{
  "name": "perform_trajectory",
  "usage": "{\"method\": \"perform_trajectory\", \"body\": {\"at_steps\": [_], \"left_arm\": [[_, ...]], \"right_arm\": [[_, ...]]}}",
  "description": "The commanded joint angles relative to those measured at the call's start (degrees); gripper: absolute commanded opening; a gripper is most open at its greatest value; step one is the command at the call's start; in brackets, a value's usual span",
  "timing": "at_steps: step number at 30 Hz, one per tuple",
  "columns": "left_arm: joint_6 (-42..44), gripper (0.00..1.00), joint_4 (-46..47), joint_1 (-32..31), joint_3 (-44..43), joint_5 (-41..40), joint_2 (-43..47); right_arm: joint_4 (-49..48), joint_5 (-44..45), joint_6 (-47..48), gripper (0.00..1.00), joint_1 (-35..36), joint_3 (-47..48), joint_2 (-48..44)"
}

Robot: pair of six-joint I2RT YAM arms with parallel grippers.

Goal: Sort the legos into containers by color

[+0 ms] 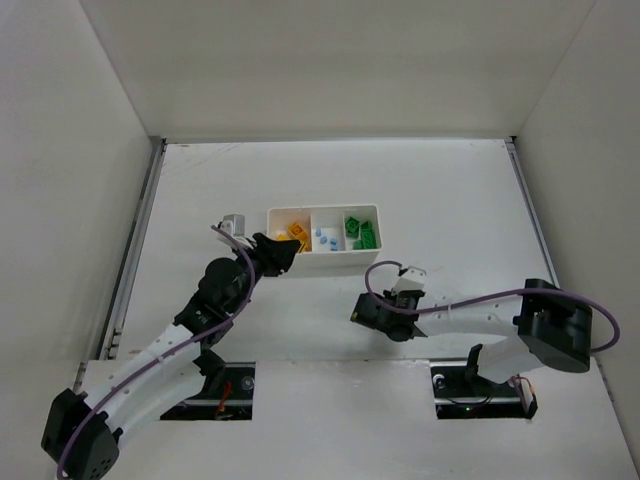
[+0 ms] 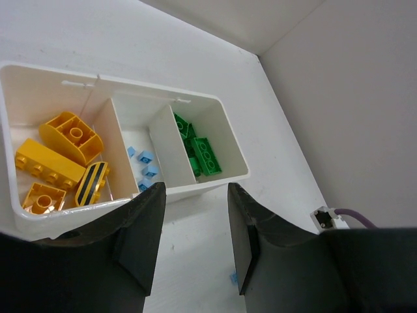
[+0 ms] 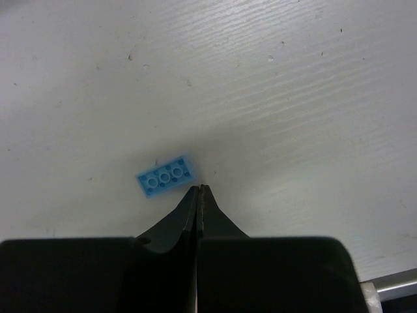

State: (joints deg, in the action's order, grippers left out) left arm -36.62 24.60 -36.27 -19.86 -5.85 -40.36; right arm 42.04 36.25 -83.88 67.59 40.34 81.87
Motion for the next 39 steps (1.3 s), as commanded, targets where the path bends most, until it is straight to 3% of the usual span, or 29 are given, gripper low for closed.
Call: {"method": "perform_trajectory", "body": {"at_steps": [1, 17, 25, 27, 29, 34, 39], "left_arm": [[-0.6, 0.40, 3.3, 0.0, 0.4, 1.1, 2.4], [-0.7, 0.40, 3.6, 0.2, 1.0, 1.1, 1.5], [-0.6, 0.40, 3.9, -0.3, 0.9, 0.4, 0.2], [-0.6, 0.40, 4.1, -0.4, 0.9, 0.4, 0.0], [-0.6, 0.40, 4.1, -0.5, 0.9, 0.3, -0.1], [-0.5, 0.40, 4.1, -0.5, 0.9, 0.0, -0.2], [-0.5, 0.40, 4.3, -0.7, 0.9, 0.0, -0.7]], "right_arm": [[1.9, 2.2, -1.9, 0.00, 0.0, 0.3, 1.3], [-15.5, 4.8, 15.1, 0.03, -7.6, 3.5, 4.4], [-12.9, 8.2, 14.8, 0.40, -7.3, -2.4, -8.2], [-15.1, 6.1, 17.7, 0.56, -6.4, -4.3, -11.1], [-18.1, 2.2, 22.1, 0.64, -6.2, -6.1, -12.3], [-27.2, -6.9, 28.2, 0.68, -7.4, -10.4, -13.7], [-29.2, -8.2, 33.3, 0.64, -9.2, -9.2, -12.2]]}}
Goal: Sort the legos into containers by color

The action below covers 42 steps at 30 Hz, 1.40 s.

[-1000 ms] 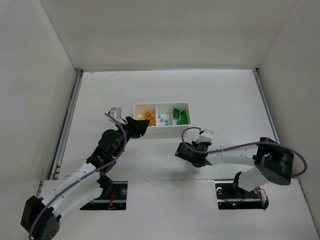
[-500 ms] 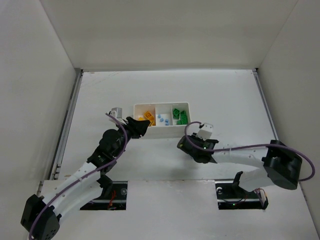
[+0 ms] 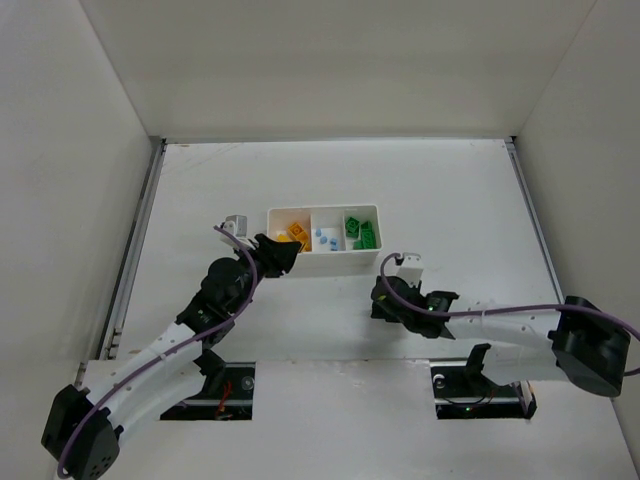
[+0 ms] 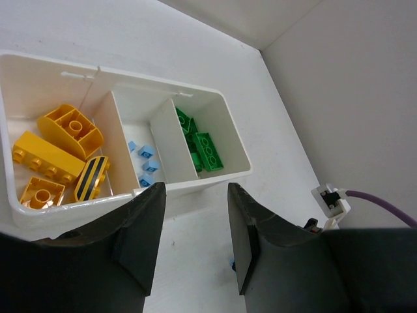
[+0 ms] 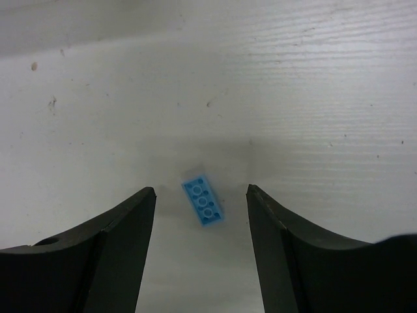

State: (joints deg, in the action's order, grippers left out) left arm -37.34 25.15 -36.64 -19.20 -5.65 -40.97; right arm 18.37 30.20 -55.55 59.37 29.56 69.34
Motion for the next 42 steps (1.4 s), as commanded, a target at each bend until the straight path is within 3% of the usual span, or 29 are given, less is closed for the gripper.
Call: {"method": "perform_trajectory", "body": {"at_steps": [1, 12, 15, 17, 32, 40, 42], "left_arm": [[0.3, 0.40, 3.9, -0.3, 0.2, -0.2, -0.1], [0.5, 0.40, 3.8, 0.2, 0.4, -0.6, 0.2], [0.5, 0.40, 3.8, 0.4, 0.4, -0.6, 0.2], [0.6, 0.40, 3.8, 0.5, 0.3, -0.6, 0.1], [1.0, 0.40, 3.2, 1.1, 0.4, -0.8, 1.0], [1.0, 0.40, 3.0, 1.2, 0.7, -0.8, 1.6], [1.1, 0.40, 3.0, 0.7, 0.7, -0.8, 1.7]], "right_arm": [[-5.1, -2.6, 6.0, 0.62, -1.0, 2.2, 1.4], [3.0, -1.8, 3.5, 0.38, 2.0, 7.3, 10.5], [4.8, -1.7, 2.6, 0.39, 3.5, 7.6, 11.3], [6.8, -1.5, 1.0, 0.44, 4.6, 7.7, 11.8], [10.5, -5.1, -1.3, 0.44, 8.4, 7.2, 9.7], [11.9, -4.6, -2.4, 0.28, 8.8, 8.2, 12.1], [11.3, -3.7, -2.2, 0.19, 8.8, 8.6, 12.7]]}}
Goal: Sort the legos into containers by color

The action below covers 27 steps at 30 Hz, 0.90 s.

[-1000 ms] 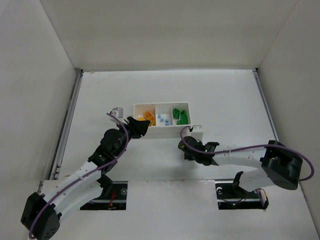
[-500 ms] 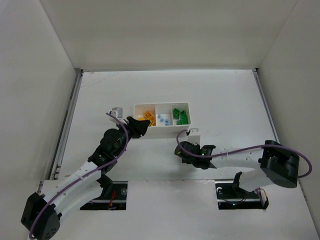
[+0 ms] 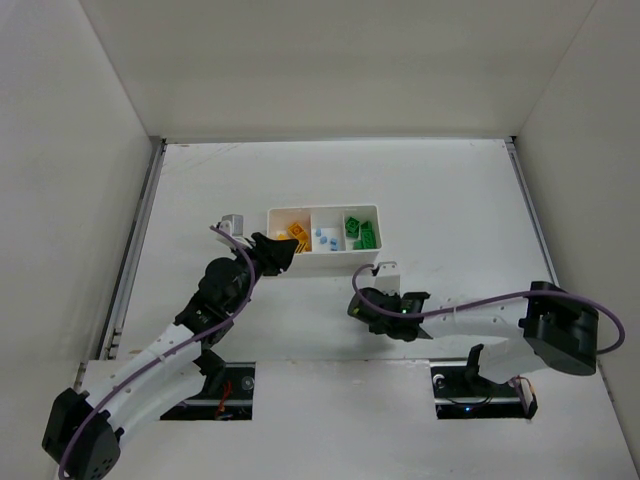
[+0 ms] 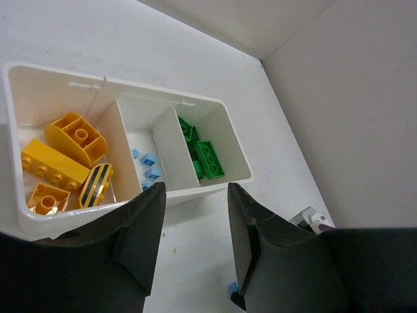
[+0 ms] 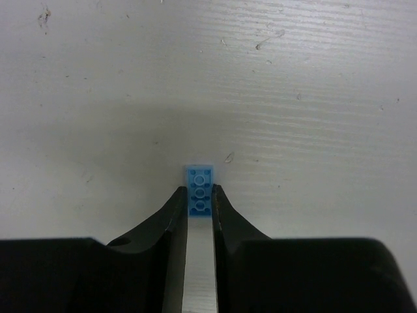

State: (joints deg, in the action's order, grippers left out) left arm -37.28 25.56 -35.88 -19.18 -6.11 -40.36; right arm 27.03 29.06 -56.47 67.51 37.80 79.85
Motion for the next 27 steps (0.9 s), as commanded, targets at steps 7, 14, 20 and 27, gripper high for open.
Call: {"method": "perform_trajectory", "body": {"at_steps": [7, 14, 20, 27], "left_arm": [[1.2, 0.40, 2.6, -0.3, 0.6, -0.7, 0.6], [1.5, 0.39, 0.7, 1.6, 1.2, -2.0, 4.1], [1.6, 0.41, -3.7, 4.6, 1.9, -6.2, 8.7], [1.1, 0.57, -6.4, 9.9, 2.7, -8.1, 9.8]], "right_arm": [[4.3, 1.8, 1.2, 0.09, 0.7, 4.6, -5.5], [-3.8, 1.2, 15.5, 0.09, -4.8, 14.5, -9.5], [-17.8, -3.4, 24.7, 0.10, -13.1, 23.5, 0.5], [-23.3, -6.6, 27.4, 0.13, -17.3, 33.3, 15.2]]}}
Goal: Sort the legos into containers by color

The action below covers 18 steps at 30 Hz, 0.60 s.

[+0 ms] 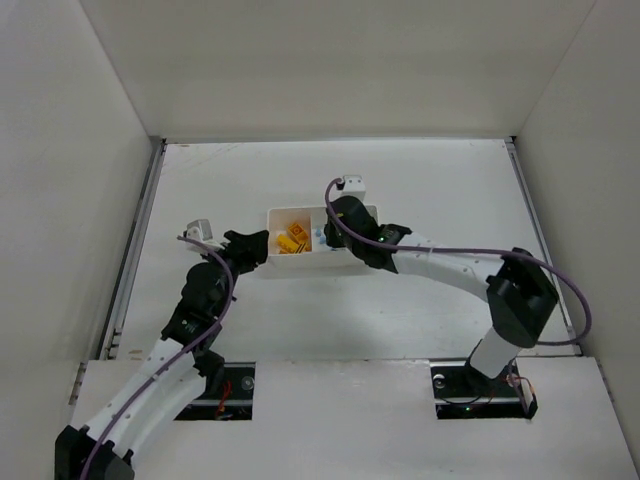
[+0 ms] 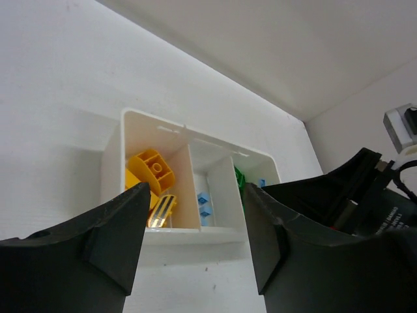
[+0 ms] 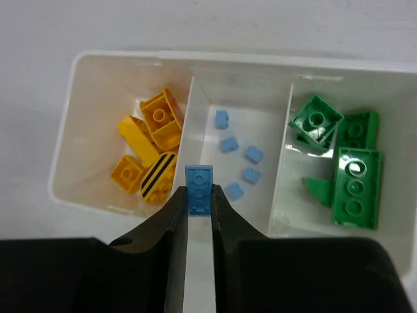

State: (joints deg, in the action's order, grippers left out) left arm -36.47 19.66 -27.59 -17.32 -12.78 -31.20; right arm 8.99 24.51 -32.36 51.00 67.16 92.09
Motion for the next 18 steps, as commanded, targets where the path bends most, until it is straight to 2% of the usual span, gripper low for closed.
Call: {"method": "perform_trajectory", "body": {"at_steps": [1, 3, 4, 7, 12, 14, 18], "left_arm": [[0.2, 0.60, -0.5, 2.2, 1.0, -1.5, 0.6], [0.3, 0.72, -0.5, 3.4, 1.1, -1.6, 0.4], [0.3, 1.00, -0.6, 3.9, 1.2, -1.5, 0.4], [-0.4, 1.00, -1.8, 5.3, 1.3, -1.5, 0.6], [-0.7, 1.00, -1.9, 7.3, 1.9, -2.0, -0.1], [-1.8, 1.00, -1.9, 7.7, 2.1, -1.9, -0.4], [-2.2, 1.00, -2.8, 8.0, 1.4, -2.0, -0.4]], "right_arm": [[-5.7, -1.8, 3.4, 0.14, -1.1, 4.7, 4.3], [-6.3, -1.7, 2.8, 0.18, -1.6, 5.9, 5.8], [-6.4, -1.5, 2.7, 0.22, -1.7, 6.2, 6.3], [-7.0, -0.3, 2.9, 0.41, -1.9, 6.2, 6.3], [-8.2, -0.1, 3.3, 0.57, -1.7, 3.6, 2.3], [-8.7, 0.1, 3.4, 0.59, -1.7, 1.9, -0.3], [-10.1, 1.4, 3.5, 0.58, -1.7, -2.2, -6.6]]}}
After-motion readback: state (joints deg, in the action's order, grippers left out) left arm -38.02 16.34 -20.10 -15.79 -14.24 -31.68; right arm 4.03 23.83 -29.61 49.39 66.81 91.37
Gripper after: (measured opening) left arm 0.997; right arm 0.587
